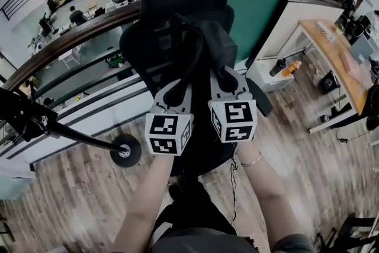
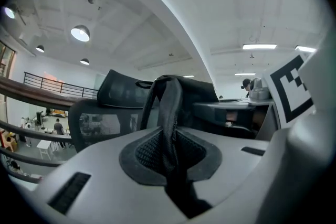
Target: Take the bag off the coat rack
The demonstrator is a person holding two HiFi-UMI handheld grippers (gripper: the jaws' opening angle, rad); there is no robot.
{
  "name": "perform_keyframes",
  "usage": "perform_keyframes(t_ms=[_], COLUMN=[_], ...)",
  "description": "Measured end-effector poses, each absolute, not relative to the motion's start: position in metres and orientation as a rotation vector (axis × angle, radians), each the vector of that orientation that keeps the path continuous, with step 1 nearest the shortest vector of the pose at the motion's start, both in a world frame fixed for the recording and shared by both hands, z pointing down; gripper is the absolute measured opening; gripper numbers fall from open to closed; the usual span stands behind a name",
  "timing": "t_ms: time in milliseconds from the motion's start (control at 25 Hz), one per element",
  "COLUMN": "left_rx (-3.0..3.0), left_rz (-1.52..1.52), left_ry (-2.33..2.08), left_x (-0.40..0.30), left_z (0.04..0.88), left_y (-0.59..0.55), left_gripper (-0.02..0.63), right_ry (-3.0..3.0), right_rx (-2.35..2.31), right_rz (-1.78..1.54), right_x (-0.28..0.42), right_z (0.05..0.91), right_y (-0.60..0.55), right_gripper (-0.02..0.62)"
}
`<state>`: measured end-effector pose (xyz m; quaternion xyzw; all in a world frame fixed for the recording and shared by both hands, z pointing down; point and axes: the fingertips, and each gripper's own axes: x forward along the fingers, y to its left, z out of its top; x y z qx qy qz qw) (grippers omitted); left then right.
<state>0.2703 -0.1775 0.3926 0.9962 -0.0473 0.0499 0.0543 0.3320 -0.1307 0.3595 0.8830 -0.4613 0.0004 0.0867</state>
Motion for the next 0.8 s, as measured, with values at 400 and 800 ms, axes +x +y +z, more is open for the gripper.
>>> perform_keyframes(t_ms=[400,800], left_rx=[2.974,2.898], left_rz=[0.305,0.465], left_ry=[-0.087,-0.139], left_x=[0.296,0.303], left_z=[0.478,0.553], left_y=[-0.184,-0.208], left_gripper=[0.057,0.057], right_ry=[-1.344,-1.341], right_rx=[2.660,2.630], right_rz=[0.224,0.426], right_x=[0.359,0.371], right_z=[0.449,0.528], right_y=[-0.133,-0.160], right_gripper=[0.018,0.018])
